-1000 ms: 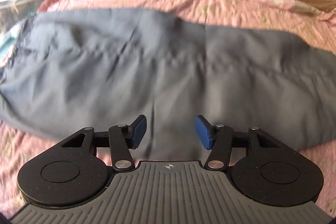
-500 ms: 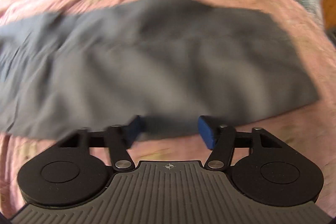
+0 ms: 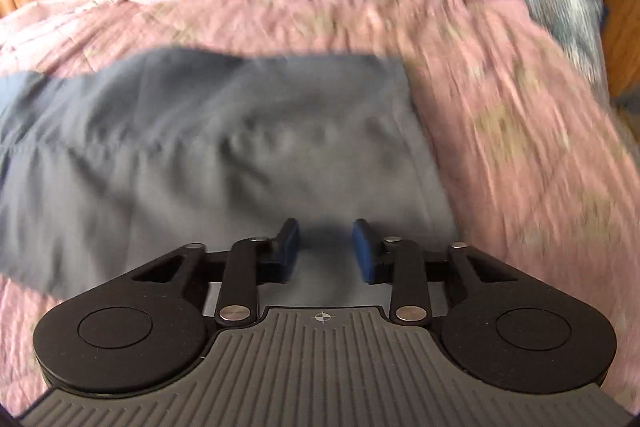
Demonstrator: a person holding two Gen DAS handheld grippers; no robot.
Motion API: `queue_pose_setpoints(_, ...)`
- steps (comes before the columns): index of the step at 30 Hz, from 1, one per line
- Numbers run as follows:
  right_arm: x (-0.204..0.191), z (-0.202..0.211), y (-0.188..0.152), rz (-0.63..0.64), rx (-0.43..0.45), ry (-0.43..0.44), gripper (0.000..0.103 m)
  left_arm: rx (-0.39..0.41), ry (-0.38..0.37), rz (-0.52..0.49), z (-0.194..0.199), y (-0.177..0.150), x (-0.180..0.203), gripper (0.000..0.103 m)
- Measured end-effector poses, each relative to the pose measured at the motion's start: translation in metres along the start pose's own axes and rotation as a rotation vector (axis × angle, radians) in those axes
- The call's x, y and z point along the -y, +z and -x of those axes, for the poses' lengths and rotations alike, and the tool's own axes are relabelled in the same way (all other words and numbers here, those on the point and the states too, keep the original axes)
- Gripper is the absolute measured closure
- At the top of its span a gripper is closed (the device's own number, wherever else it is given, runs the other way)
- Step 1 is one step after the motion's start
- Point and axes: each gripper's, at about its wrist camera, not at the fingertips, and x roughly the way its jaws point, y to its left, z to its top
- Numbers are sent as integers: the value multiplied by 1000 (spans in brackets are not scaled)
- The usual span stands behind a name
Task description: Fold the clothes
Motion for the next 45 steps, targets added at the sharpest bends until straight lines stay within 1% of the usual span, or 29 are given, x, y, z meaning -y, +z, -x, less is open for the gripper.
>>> queue_pose_setpoints(3,-30,-13,27,44,31,96,51,-48,19,-23,-7,-32,16,29)
queue_pose_setpoints(7,-86,-58,60,162,4,200,51,-75,27,-20,-7,-67,31,29)
queue_pose_setpoints(9,-106,-86,74,215,-27,191,50,-91,21,-48,-6,-81,41,29)
queue_pose_setpoints(10,-112,-98,80,239,-22,164,37,-98,18,-61,-5,-88,46,29)
queue_pose_setpoints(12,-106,-113,97,204,-18,94,20,-109,22,-91,-5,-100,55,29)
queue_pose_setpoints(14,-87,-120,110,113,-30,30,23,-124,15,-117,-7,-110,63,29)
queue_pose_setpoints(15,-72,-117,111,67,-30,20,27,-129,11,-123,-8,-113,66,29)
queue_pose_setpoints(16,-57,-108,108,13,-22,33,34,-134,7,-129,-9,-116,69,29)
queue_pose_setpoints(17,-41,-99,105,-40,-13,47,38,-133,3,-130,-11,-118,72,29)
queue_pose_setpoints(19,-10,-76,94,-138,19,77,39,-122,-9,-124,-18,-117,79,27)
queue_pose_setpoints(21,14,-39,63,-166,77,88,38,-120,-31,-119,-28,-113,88,25)
queue_pose_setpoints(22,24,-23,46,-162,88,87,35,-124,-39,-120,-35,-111,93,24)
queue_pose_setpoints(24,42,-4,8,-150,62,54,31,-135,-47,-138,-56,-107,109,21)
queue_pose_setpoints(25,54,5,-9,-184,53,40,33,-138,-46,-154,-66,-105,116,19)
queue_pose_setpoints(28,90,33,-58,-288,24,-1,34,-137,10,-221,-91,-101,131,19)
queue_pose_setpoints(29,100,43,-71,-331,25,3,33,-132,30,-245,-97,-101,134,19)
queue_pose_setpoints(30,108,53,-82,-384,34,22,32,-128,51,-269,-103,-101,138,19)
queue_pose_setpoints(31,113,56,-90,-430,36,50,31,-123,72,-293,-110,-101,142,11)
queue_pose_setpoints(32,117,54,-95,-471,31,86,32,-119,93,-318,-116,-100,145,9)
queue_pose_setpoints(33,120,51,-100,-512,25,122,36,-121,114,-341,-120,-101,150,8)
queue_pose_setpoints(35,119,47,-102,-554,50,169,36,-141,140,-375,-121,-106,163,10)
queue_pose_setpoints(36,117,44,-102,-577,53,198,40,-151,151,-390,-120,-108,171,15)
queue_pose_setpoints(37,115,42,-102,-599,56,226,42,-153,140,-406,-118,-111,181,15)
queue_pose_setpoints(38,111,35,-98,-613,53,248,42,-148,110,-421,-114,-115,192,15)
queue_pose_setpoints(40,104,24,-92,-610,54,244,42,-159,40,-450,-112,-125,220,15)
queue_pose_setpoints(42,103,20,-89,-657,64,237,42,-202,-47,-498,-120,-139,260,15)
queue_pose_setpoints(43,103,19,-87,-674,65,227,46,-230,-90,-525,-127,-147,283,14)
queue_pose_setpoints(44,101,18,-85,-676,63,211,55,-264,-138,-553,-135,-156,307,14)
queue_pose_setpoints(45,95,19,-81,-647,62,181,78,-299,-183,-579,-142,-165,331,14)
